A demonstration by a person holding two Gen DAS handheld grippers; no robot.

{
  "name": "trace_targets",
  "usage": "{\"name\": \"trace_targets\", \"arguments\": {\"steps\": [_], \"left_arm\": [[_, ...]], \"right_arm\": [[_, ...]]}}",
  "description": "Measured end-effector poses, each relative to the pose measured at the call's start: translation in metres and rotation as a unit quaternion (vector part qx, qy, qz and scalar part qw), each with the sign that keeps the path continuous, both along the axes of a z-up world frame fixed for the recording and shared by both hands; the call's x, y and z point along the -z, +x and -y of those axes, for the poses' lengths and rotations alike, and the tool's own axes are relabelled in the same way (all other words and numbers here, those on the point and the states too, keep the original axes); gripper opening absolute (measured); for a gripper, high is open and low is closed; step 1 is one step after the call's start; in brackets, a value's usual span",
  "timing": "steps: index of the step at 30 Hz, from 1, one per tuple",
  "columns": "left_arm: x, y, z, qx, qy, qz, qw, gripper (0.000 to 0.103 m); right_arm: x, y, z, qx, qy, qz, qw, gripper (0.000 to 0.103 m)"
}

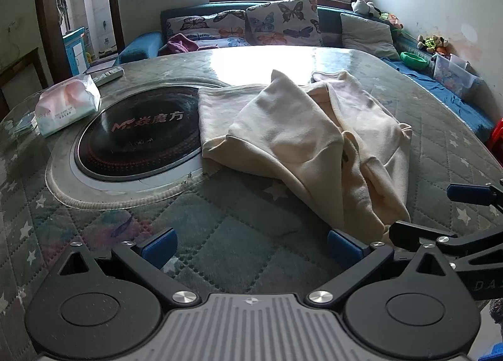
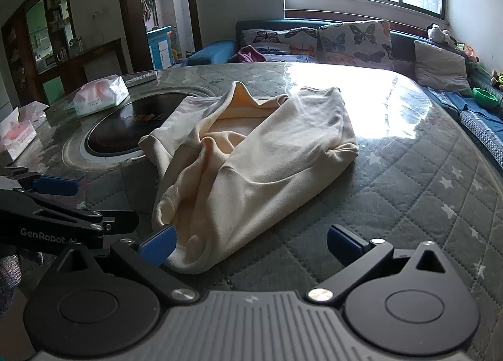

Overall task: Fold clothes
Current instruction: 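Move both grippers toward the crumpled cream sweatshirt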

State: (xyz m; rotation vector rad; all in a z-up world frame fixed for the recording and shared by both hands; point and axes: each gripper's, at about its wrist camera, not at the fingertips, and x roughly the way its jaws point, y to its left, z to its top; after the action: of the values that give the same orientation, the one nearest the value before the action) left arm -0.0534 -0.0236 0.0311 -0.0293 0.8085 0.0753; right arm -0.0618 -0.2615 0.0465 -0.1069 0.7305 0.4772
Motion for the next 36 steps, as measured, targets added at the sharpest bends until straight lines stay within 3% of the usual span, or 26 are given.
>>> {"name": "trace_targets", "arguments": {"steps": [36], "left_arm": [[-0.018,0.038,-0.011,0.001,0.008,0.018,0.9998,0.103]], "right_arm": [[-0.009,0.038,-0.007,-0.007,0.004,0.004,1.000,0.101]]}}
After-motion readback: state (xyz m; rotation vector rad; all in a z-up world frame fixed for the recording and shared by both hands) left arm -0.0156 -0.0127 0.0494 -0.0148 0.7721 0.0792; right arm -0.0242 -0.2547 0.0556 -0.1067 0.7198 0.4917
